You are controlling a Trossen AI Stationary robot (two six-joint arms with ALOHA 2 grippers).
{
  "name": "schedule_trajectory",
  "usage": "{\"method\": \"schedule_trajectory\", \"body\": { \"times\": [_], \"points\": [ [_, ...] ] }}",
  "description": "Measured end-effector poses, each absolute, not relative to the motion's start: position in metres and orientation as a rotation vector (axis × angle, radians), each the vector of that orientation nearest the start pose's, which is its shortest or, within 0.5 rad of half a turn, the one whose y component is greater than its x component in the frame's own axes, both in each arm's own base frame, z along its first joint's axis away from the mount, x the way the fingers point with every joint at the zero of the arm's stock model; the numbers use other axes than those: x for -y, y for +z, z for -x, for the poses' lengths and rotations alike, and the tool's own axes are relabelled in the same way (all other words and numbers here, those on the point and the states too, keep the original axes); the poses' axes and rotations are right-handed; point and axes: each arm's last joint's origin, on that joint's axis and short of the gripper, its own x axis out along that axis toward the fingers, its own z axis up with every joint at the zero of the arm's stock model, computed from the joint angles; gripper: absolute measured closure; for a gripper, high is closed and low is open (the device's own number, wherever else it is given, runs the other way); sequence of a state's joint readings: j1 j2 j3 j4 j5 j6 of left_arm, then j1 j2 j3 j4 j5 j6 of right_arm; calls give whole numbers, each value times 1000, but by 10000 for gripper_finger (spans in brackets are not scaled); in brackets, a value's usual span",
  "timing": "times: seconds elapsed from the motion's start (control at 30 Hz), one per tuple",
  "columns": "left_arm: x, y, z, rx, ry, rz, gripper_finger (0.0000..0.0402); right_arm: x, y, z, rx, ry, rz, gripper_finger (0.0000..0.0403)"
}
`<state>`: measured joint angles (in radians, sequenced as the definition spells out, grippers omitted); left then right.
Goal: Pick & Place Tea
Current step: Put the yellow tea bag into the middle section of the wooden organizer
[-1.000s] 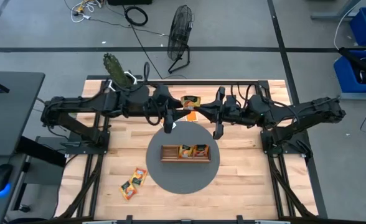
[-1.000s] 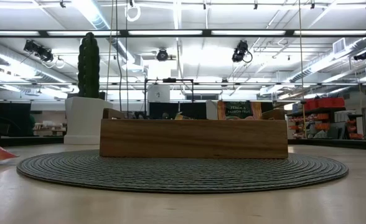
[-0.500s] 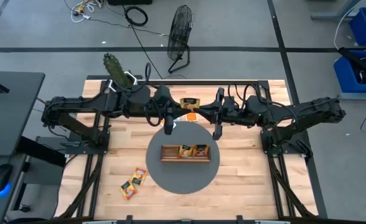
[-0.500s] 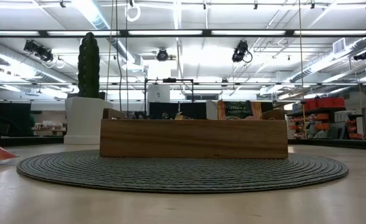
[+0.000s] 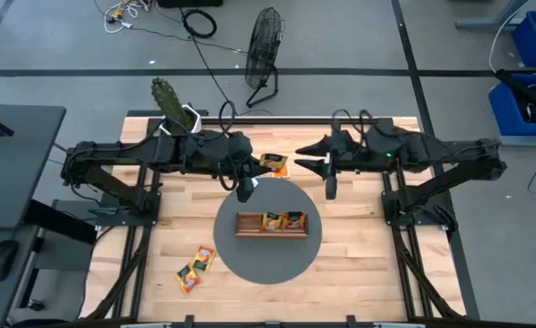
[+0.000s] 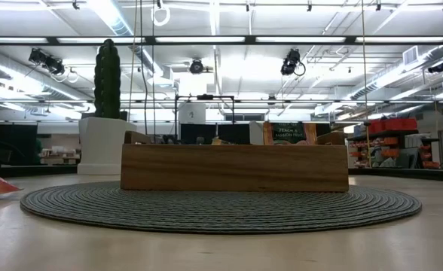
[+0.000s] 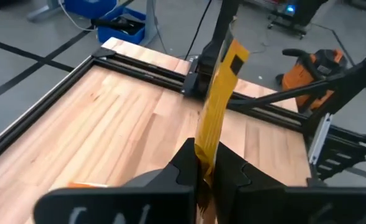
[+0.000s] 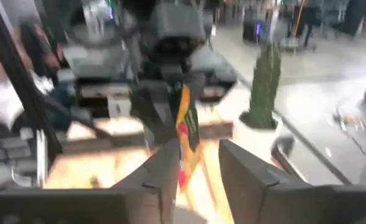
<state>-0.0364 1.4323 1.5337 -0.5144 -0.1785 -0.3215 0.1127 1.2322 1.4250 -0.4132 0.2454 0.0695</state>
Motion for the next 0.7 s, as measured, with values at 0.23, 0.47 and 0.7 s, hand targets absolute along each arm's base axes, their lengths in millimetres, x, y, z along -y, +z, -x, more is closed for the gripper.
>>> {"method": "schedule_trajectory", "body": {
  "times": [0.23,0.47,0.7],
  "points": [
    [6,406,-314,-405,203,243,382,-16,464,-280,-398,-126,-12,240],
    [9,399,-322,-425,198,230,383,-17,475,-311,-570,-59,7,222],
    [9,399,-322,-429,198,219,383,-16,464,-333,-690,-46,28,238]
  ]
}}
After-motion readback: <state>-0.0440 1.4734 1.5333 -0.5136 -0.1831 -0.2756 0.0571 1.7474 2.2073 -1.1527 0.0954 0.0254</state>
